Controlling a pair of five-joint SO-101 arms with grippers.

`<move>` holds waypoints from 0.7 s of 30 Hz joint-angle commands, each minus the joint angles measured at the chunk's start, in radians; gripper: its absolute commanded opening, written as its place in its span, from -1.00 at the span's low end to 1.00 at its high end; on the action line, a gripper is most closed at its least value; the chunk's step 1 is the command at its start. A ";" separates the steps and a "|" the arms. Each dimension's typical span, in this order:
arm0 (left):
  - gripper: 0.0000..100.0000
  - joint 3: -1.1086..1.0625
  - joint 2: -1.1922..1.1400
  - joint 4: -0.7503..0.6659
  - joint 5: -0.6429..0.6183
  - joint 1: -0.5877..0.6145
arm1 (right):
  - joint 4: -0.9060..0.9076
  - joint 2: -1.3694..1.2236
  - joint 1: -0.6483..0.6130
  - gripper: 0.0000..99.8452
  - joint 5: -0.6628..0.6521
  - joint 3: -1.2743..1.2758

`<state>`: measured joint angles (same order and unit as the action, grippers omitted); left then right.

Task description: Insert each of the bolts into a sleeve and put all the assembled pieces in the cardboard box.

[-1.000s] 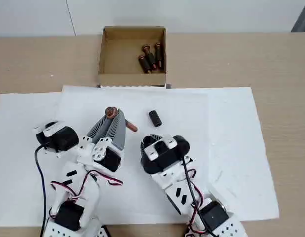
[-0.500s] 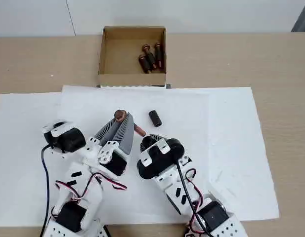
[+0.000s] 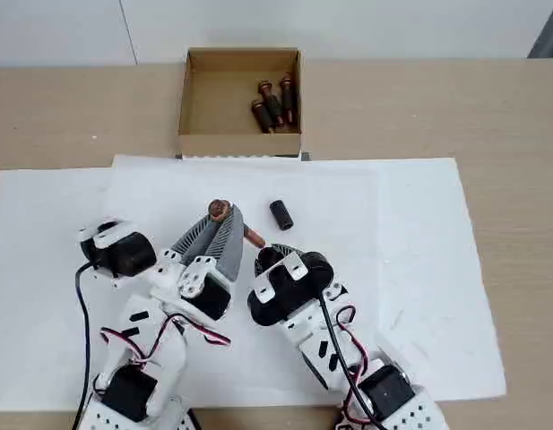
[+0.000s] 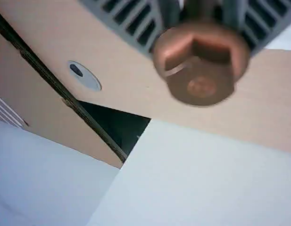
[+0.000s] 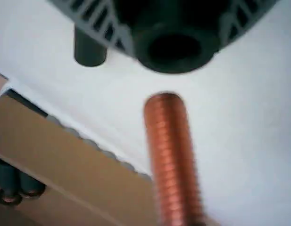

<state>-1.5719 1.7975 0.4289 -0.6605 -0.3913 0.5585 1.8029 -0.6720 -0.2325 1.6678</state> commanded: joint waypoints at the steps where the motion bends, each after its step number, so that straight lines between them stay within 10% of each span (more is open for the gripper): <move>1: -0.99 0.012 0.018 -0.012 0.000 -0.006 | -0.030 0.010 -0.008 -0.99 -0.051 0.015; 21: -0.99 0.053 0.018 0.101 0.018 -0.043 | -0.079 0.010 -0.008 -0.99 -0.072 0.015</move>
<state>-1.5581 1.8052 0.5255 -0.6498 -0.4327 0.5140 1.8029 -0.6736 -0.2954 1.6678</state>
